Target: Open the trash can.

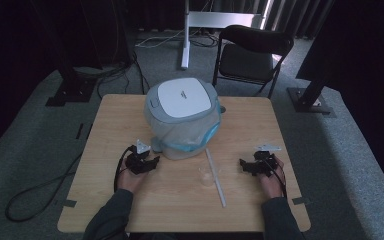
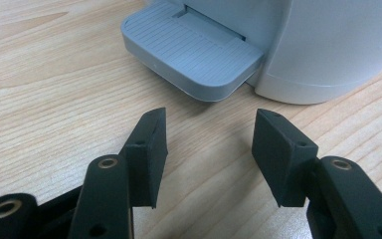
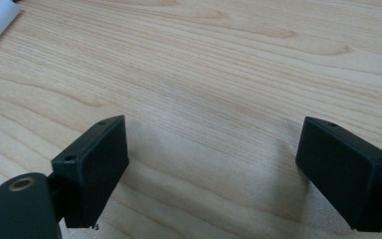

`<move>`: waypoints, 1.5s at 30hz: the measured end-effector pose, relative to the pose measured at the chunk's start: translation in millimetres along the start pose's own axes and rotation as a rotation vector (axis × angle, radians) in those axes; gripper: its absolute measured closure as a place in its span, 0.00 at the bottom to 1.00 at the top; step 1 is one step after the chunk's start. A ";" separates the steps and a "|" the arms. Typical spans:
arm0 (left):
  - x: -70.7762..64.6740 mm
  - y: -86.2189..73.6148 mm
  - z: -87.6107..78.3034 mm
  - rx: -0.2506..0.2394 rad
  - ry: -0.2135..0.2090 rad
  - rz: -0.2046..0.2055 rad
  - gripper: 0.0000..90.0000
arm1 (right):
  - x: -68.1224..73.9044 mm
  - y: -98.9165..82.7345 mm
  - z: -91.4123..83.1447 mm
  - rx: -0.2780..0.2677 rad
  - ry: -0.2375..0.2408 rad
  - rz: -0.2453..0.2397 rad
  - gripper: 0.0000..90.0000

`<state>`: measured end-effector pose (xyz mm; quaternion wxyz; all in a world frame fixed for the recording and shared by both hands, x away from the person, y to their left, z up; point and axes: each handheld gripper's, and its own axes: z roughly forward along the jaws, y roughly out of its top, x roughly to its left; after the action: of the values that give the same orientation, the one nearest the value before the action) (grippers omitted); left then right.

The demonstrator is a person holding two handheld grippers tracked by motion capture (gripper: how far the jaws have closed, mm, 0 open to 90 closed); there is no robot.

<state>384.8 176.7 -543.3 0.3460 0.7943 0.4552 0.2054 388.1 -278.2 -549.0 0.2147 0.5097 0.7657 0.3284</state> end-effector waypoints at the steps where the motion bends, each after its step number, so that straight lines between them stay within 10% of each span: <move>1: 0.0 -0.1 0.0 0.000 0.000 0.000 0.51 | 0.3 -0.4 -0.4 0.000 0.000 0.000 0.13; 23: 2.1 -0.9 -5.0 0.026 -0.007 0.014 0.51 | 0.9 -1.0 -1.1 0.000 0.003 -0.005 0.13; 45: 11.7 14.8 -35.2 -0.070 -0.109 -0.009 0.50 | 1.2 -1.0 -1.0 -0.001 0.008 -0.009 0.13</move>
<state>376.6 194.5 -508.4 0.3988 0.7896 0.4317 0.1764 386.3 -277.7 -549.0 0.2133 0.5050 0.7686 0.3298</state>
